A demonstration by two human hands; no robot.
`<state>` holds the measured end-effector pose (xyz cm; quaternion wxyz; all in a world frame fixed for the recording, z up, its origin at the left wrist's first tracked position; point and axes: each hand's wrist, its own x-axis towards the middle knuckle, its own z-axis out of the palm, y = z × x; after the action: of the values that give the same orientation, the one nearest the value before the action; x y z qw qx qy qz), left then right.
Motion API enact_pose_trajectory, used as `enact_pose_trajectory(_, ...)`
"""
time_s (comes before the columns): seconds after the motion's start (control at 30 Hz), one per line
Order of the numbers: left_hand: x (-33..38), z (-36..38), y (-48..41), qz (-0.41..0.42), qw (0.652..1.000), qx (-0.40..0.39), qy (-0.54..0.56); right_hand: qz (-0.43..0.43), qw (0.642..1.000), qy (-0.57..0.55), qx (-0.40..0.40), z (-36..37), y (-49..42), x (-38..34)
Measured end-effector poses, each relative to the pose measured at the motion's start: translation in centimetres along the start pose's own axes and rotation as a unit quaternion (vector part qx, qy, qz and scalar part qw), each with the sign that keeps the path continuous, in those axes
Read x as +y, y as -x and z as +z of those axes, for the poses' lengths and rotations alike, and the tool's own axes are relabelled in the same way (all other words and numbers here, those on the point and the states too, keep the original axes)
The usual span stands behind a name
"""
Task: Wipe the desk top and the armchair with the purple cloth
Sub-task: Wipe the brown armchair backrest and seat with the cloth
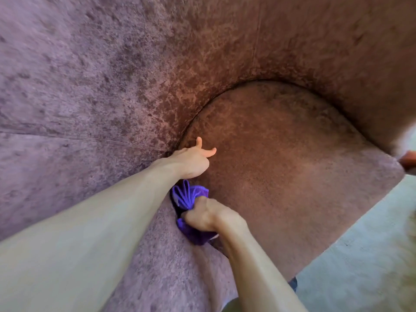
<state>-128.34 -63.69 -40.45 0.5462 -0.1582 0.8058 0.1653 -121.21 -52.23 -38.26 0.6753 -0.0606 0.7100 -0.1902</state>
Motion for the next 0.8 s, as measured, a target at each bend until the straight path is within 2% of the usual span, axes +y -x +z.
enact_pose_trajectory(0.07,0.0,0.0,-0.5,-0.027,1.000,-0.003,0.013,0.018,0.997,-0.041,-0.068,-0.2,0.2,1.2)
enact_pose_trajectory(0.17,0.2,-0.2,-0.8,-0.035,0.999,-0.020,0.009,0.047,0.991,0.086,-0.088,-0.5,2.8,4.5)
enact_pose_trajectory(0.23,0.2,-0.2,-0.7,-0.026,0.999,-0.028,-0.006,0.033,0.984,0.173,-0.033,-0.4,4.6,6.6)
enact_pose_trajectory(0.27,0.1,-0.1,-0.6,-0.021,0.999,-0.026,-0.011,0.013,0.984,0.174,0.023,-0.2,5.2,7.2)
enact_pose_trajectory(0.33,0.0,0.0,-0.5,-0.016,1.000,-0.011,-0.011,-0.026,0.982,0.118,0.144,0.1,5.3,7.0)
enact_pose_trajectory(0.4,0.1,-0.1,-0.4,-0.026,1.000,-0.004,0.011,-0.031,0.976,0.080,0.199,0.6,4.0,6.1)
enact_pose_trajectory(0.47,0.1,-0.2,-0.2,-0.035,0.999,0.001,0.028,-0.012,0.977,0.110,0.181,1.2,3.0,5.1)
enact_pose_trajectory(0.67,0.1,-0.1,1.1,0.011,1.000,0.000,0.013,0.039,0.981,0.160,0.100,2.3,4.6,6.8)
enact_pose_trajectory(0.73,0.4,-0.4,1.4,0.000,1.000,-0.008,0.019,0.029,0.977,0.191,0.088,1.9,5.7,7.4)
enact_pose_trajectory(0.8,0.5,-0.3,1.5,0.003,1.000,-0.008,0.015,-0.015,0.967,0.225,0.115,1.6,6.4,7.3)
